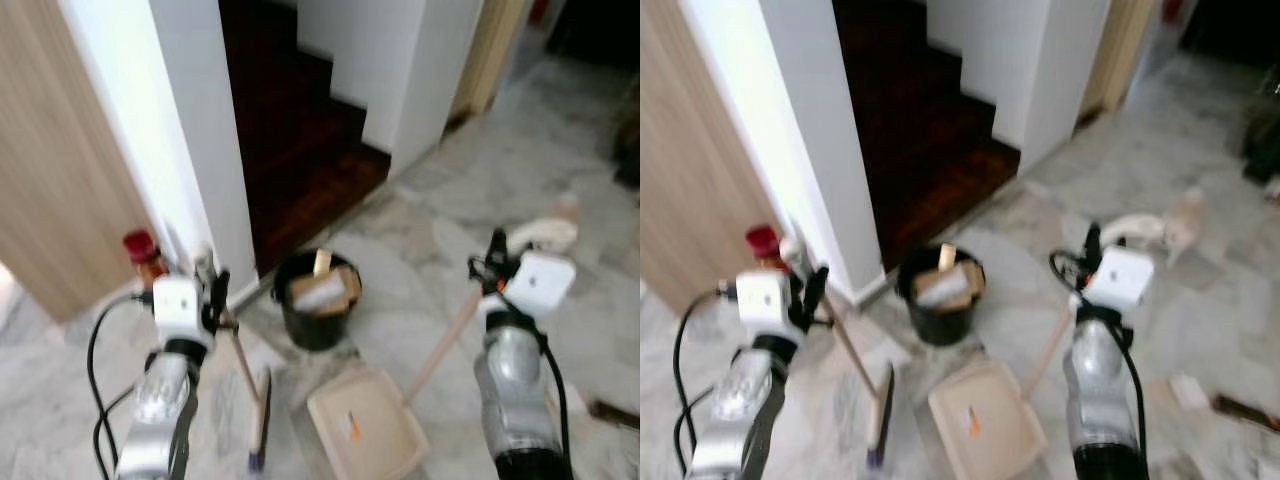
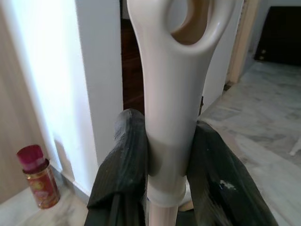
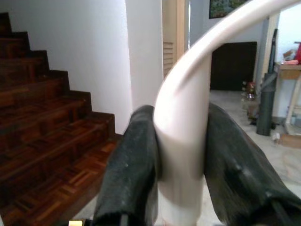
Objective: Sweep floor
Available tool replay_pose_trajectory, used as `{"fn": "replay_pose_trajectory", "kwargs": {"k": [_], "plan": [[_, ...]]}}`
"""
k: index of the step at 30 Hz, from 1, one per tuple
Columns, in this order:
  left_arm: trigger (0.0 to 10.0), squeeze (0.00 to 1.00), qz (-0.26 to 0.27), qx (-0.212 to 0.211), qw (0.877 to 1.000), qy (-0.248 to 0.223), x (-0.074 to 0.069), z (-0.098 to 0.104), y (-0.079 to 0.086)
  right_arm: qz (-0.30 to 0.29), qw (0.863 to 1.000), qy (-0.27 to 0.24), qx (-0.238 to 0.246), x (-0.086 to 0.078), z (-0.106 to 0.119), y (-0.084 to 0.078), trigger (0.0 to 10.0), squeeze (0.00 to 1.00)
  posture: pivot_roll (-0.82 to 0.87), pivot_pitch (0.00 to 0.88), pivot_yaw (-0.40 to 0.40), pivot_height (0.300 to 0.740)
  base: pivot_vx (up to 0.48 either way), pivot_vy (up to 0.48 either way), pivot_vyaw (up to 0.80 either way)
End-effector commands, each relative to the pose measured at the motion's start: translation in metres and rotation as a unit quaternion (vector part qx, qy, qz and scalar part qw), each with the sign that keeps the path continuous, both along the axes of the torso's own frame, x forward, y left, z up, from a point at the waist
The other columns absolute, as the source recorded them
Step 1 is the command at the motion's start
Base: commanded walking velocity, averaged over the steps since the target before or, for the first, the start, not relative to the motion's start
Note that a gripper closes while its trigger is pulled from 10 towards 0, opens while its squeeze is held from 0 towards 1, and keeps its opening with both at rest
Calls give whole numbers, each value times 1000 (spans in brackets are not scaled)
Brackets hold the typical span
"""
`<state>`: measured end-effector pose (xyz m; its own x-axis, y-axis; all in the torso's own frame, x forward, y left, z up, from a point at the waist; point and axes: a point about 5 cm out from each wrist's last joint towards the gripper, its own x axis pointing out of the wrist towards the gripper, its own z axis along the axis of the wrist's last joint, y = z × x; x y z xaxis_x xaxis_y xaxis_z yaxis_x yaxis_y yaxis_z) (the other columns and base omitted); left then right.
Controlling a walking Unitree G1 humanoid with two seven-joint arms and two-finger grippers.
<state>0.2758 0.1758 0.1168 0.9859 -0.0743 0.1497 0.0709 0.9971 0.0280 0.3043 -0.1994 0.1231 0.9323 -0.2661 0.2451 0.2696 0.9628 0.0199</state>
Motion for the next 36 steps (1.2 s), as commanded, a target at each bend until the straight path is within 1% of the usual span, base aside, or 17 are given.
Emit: {"fn": "replay_pose_trajectory", "kwargs": {"k": [1,8,14,27,33,36], "plan": [[10000,0,2,4,1000,-11,2,5,-1,-1,1000,-21,0,2,9,-1,10000,0,41,44,-27,740,0,0,0],[10000,0,4,2,1000,-12,4,5,-2,-1,1000,-17,0,4,8,-2,10000,0,41,50,-33,740,0,0,0],[10000,0,4,-2,1000,-13,5,5,-3,-6,1000,-1,8,7,6,-3,10000,0,40,54,-34,740,0,0,0],[10000,0,-4,-5,1000,-15,6,6,-4,-1,1000,5,11,9,4,-1,10000,0,39,69,-29,740,0,0,-800],[10000,0,-10,1,1000,-17,8,7,-8,-8,1000,9,10,9,3,-3,10000,0,32,66,-30,740,0,0,-800],[10000,0,-11,-4,1000,-17,9,7,-9,-9,1000,12,9,9,1,-4,10000,0,29,60,-35,740,0,0,-800]]}}
